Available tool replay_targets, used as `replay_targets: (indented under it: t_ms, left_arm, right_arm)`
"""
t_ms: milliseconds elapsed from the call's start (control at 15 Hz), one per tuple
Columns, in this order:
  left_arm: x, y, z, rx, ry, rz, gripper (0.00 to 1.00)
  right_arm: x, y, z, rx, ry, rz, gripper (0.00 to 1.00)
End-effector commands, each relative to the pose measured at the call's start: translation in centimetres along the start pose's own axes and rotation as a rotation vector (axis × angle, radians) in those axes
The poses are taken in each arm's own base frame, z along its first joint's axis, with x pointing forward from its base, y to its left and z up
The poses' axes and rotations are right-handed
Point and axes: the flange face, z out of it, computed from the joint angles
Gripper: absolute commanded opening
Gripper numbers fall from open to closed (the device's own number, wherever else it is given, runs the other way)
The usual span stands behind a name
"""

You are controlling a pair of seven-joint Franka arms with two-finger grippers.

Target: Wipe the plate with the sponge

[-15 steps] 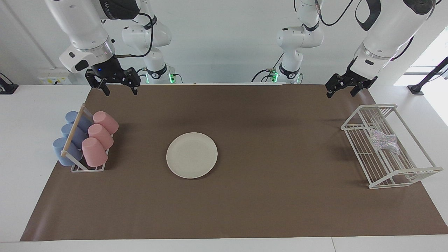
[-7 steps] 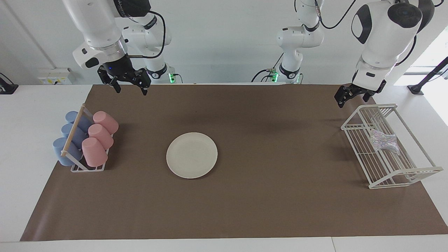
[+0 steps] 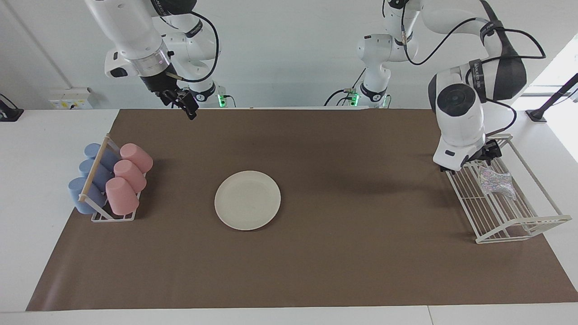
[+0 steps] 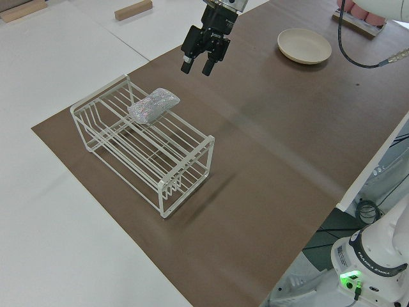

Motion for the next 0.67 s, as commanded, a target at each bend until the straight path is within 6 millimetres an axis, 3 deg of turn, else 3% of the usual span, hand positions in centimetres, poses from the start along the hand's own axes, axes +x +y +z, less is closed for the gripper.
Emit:
replay_targets:
  t_ms: [0,134,401,602]
  left_arm:
    - [1.6,1.5,2.7,0.158,0.007,0.024,1.00]
    - [2.8,4.2,4.0,0.284,0.016,0.104,1.00]
    - [2.9,3.3,5.9,0.361,0.004,0.129,1.00]
    - [2.1,2.8,6.5,0.383,-0.058,0.101,1.00]
  right_arm:
    - [-2.0,-0.6,0.0,0.006,-0.037,0.253,1.00]
    - [-3.9,-1.7,0.1,-0.004,-0.033,0.346,1.00]
    - [-7.1,-3.9,0.5,-0.019,-0.013,0.377,1.00]
    - [-7.7,-3.9,0.4,-0.018,-0.014,0.455,1.00]
